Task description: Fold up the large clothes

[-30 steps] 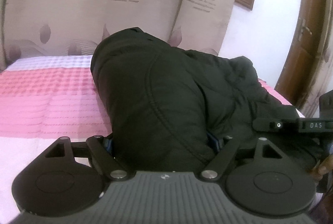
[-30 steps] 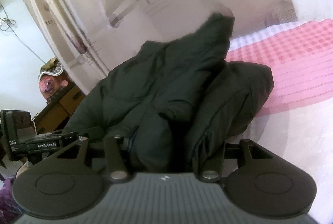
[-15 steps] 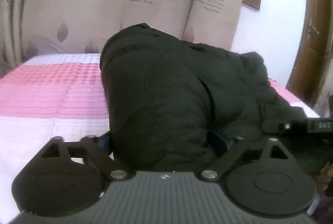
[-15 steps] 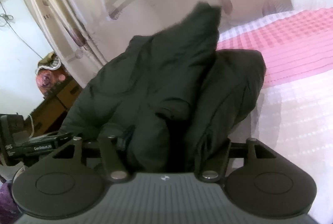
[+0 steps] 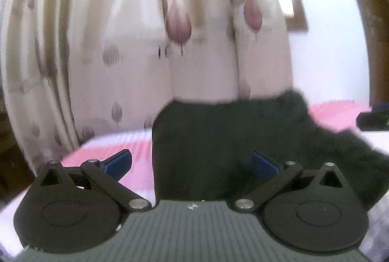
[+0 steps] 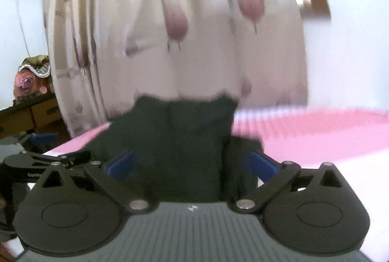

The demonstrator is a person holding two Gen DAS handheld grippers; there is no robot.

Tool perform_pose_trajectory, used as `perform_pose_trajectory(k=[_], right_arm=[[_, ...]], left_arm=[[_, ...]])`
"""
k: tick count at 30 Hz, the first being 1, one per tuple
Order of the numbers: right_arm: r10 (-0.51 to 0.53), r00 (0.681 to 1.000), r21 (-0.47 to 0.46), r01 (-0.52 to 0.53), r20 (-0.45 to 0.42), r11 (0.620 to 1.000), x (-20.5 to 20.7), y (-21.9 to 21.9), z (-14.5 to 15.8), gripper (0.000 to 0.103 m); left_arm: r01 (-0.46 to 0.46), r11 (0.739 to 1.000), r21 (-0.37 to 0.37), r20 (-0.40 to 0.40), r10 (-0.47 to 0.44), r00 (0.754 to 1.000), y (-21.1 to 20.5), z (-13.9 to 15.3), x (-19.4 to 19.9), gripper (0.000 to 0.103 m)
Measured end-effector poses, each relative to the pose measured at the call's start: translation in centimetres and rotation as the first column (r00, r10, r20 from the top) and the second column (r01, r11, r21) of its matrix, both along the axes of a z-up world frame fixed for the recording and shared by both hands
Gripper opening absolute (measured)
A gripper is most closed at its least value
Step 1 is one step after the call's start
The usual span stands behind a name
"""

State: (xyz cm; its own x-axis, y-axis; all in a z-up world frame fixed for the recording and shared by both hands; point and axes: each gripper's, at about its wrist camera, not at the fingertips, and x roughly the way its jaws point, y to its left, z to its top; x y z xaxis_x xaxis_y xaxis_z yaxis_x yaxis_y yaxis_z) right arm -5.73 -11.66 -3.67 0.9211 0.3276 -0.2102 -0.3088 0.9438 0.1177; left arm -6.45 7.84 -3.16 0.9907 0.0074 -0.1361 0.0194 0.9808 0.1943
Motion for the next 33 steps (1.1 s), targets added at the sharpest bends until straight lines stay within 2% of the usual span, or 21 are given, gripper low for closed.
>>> perform_pose_trajectory(k=[3,7,9,12,14,18,23,27,33], right_arm=[[0.0,0.998,-0.027,0.002,0.06,1.0,-1.9,0.5,0.8,0.103],[0.015,0.999,0.012,-0.016,0.049,1.0,-2.6,0.4,1.3,0.103],[0.017,0.999,0.034,-0.019,0.037,0.999,-2.6,0.2,1.3,0.103],[0.02,0.999,0.043,-0.021,0.025,0.999,-2.6,0.3,1.2,0.103],[0.025,1.0,0.04,-0.026,0.018,0.999,-2.9,0.6,1.1,0.103],[0.035,0.999,0.041,-0.035,0.003,0.999,-3.3,0.8,0.9,0.103],[0.043,0.999,0.035,-0.043,-0.001,0.998,-3.5,0.8,0.8,0.103],[0.047,0.999,0.037,-0.046,-0.006,0.998,-3.6,0.8,0.8,0.103],[0.045,0.999,0.044,-0.044,-0.018,0.998,-3.5,0.6,0.7,0.103]], left_arm=[[-0.02,0.999,-0.028,0.053,0.022,0.998,-1.1,1.2,-1.7,0.103],[-0.15,0.989,-0.001,0.016,0.15,0.989,-2.8,2.9,-2.2,0.103],[-0.164,0.986,-0.018,0.026,0.165,0.986,-2.8,3.7,-2.4,0.103],[-0.125,0.986,-0.109,0.016,0.128,0.992,-2.1,4.6,-2.9,0.103],[-0.098,0.985,-0.145,0.011,0.1,0.995,-1.8,5.0,-3.2,0.103],[-0.087,0.991,-0.103,0.024,0.09,0.996,-2.5,5.3,-3.6,0.103],[0.01,0.995,-0.104,0.02,-0.008,1.0,-2.9,5.2,-3.8,0.103],[0.01,0.997,-0.083,0.016,-0.009,1.0,-3.5,5.0,-3.8,0.103],[0.019,0.995,-0.097,-0.013,-0.02,1.0,-3.4,4.8,-3.4,0.103]])
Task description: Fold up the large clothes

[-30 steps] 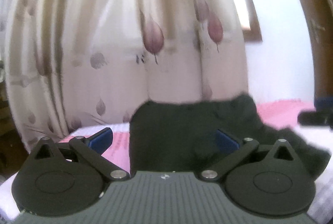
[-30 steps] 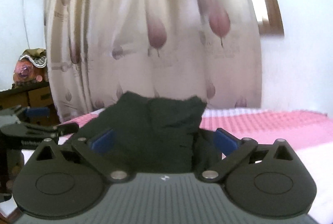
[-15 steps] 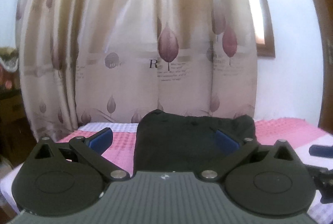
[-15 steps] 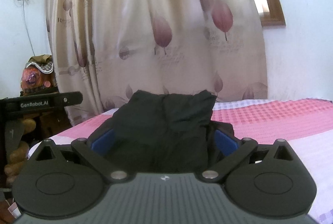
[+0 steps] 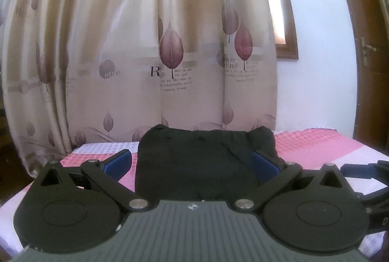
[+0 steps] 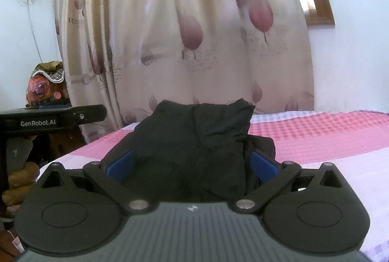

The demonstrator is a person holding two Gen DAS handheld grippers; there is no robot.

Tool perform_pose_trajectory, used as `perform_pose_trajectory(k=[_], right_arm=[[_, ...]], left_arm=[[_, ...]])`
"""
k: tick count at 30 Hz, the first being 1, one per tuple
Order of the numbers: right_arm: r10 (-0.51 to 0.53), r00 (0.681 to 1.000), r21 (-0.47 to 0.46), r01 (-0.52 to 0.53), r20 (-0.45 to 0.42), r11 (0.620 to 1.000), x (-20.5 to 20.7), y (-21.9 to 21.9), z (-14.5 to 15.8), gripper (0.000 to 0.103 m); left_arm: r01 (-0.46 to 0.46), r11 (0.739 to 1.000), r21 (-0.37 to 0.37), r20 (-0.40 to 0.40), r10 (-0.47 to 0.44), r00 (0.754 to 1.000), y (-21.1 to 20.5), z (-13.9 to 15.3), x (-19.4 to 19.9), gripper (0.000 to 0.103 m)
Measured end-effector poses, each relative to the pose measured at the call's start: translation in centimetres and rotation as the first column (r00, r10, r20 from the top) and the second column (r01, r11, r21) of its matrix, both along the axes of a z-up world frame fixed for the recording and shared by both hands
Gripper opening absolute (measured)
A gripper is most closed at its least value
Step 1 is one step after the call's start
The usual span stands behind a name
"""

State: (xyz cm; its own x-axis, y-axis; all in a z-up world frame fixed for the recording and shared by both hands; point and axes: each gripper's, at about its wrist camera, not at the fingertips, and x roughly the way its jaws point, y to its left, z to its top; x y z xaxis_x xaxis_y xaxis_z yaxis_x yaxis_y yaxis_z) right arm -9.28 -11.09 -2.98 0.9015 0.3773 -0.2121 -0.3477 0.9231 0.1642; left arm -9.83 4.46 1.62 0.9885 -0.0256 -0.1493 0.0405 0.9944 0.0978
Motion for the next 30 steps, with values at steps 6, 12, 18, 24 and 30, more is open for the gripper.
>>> perform_pose_trajectory(k=[6,12,18,24,30], right_arm=[[0.001,1.0,0.005,-0.001,-0.011,1.0,-0.1,-0.1,-0.1,0.103],[0.002,1.0,0.004,-0.002,-0.024,1.0,0.1,-0.2,-0.3,0.103],[0.007,0.999,0.002,-0.007,-0.044,1.0,0.3,-0.2,-0.7,0.103],[0.009,0.999,0.002,-0.009,-0.037,1.0,0.0,-0.2,-0.7,0.103],[-0.019,1.0,-0.05,0.019,0.011,0.999,-0.5,0.3,-0.5,0.103]], left_arm=[[-0.009,0.999,-0.036,-0.029,0.007,1.0,0.4,-0.3,0.4,0.103],[-0.012,0.998,-0.062,-0.061,0.008,0.998,0.8,-0.7,1.0,0.103],[-0.049,0.996,-0.074,-0.088,0.043,0.995,0.9,-1.4,1.3,0.103],[-0.052,0.993,-0.102,-0.071,0.045,0.996,1.5,-1.8,1.5,0.103],[-0.078,0.991,-0.105,-0.086,0.069,0.994,1.7,-2.0,1.9,0.103]])
